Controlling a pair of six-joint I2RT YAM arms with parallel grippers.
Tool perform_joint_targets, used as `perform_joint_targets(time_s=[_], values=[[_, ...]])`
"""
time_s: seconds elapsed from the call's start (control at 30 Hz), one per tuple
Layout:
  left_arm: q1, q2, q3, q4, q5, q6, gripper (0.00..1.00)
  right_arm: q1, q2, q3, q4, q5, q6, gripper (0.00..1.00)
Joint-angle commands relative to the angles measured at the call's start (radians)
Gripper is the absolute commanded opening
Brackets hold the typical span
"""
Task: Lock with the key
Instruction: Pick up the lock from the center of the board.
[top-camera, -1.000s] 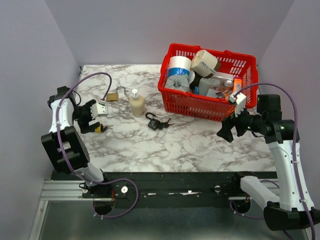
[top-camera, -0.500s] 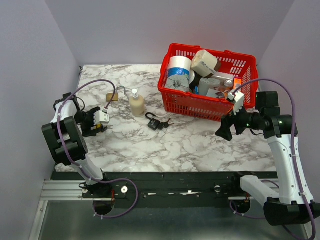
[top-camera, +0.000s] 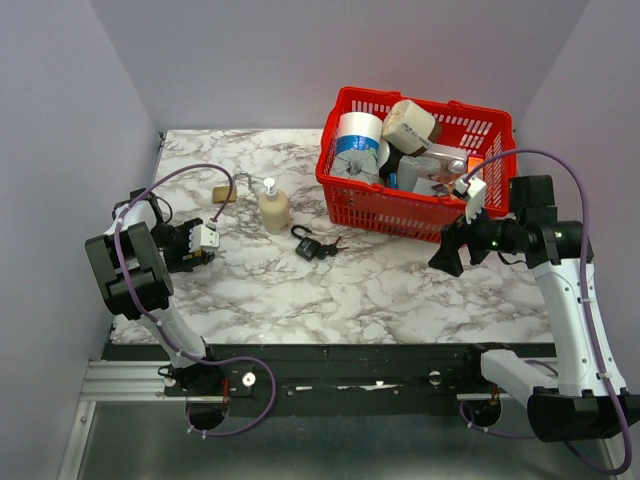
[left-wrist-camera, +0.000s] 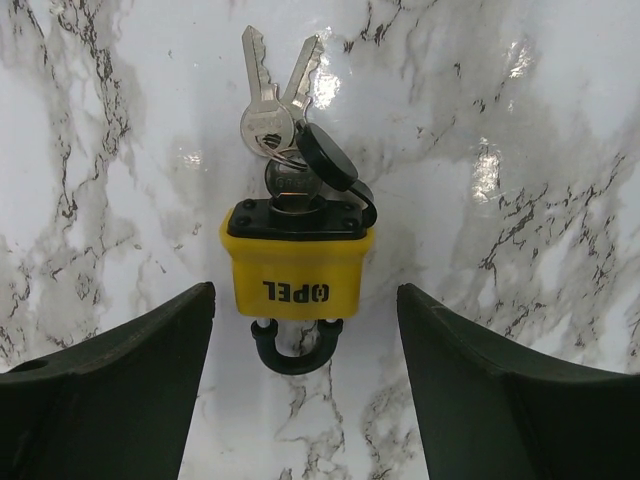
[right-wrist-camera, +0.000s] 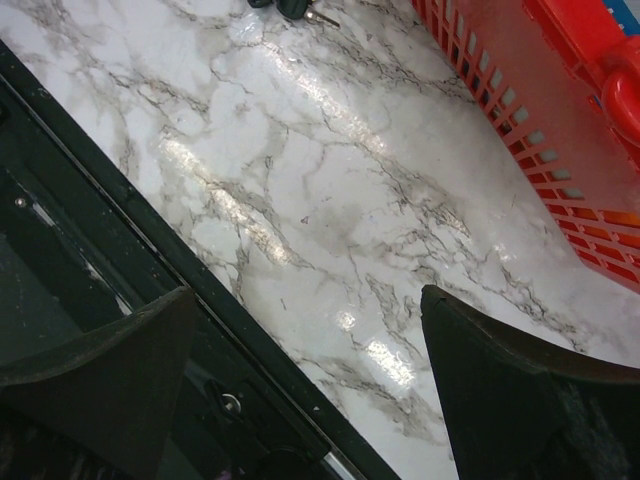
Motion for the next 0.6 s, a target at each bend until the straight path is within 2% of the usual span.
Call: perform_joint_targets(time_s=[0.0, 0.27, 0.37, 0.4, 0.5, 0.57], values=[[0.002, 0.027, 0.019, 0.003, 0.033, 0.05, 0.8, -0.005, 0.008, 0.029, -0.005, -0.029, 0.011, 1.0], [-0.005, 0.025, 0.006, 0.007, 0.05, 0.049, 0.79, -0.005, 0.022, 0.038, -0.004, -0.035, 0.012, 1.0], [-0.011, 0.025, -0.004, 0.009, 0.043, 0.054, 0.73, -0.005, 0.03, 0.035, -0.001, -0.041, 0.014, 1.0], [-0.01, 0.025, -0.006, 0.007, 0.043, 0.053, 0.66, -0.005, 0.033, 0.035, 0.002, -0.04, 0.017, 1.0], [-0.01, 0.009, -0.017, 0.007, 0.056, 0.051, 0.52, -0.003, 0.036, 0.05, 0.009, -0.037, 0.018, 1.0], [-0.013, -0.02, -0.023, -0.005, 0.085, 0.051, 0.49, -0.005, 0.039, 0.059, 0.015, -0.034, 0.018, 1.0]])
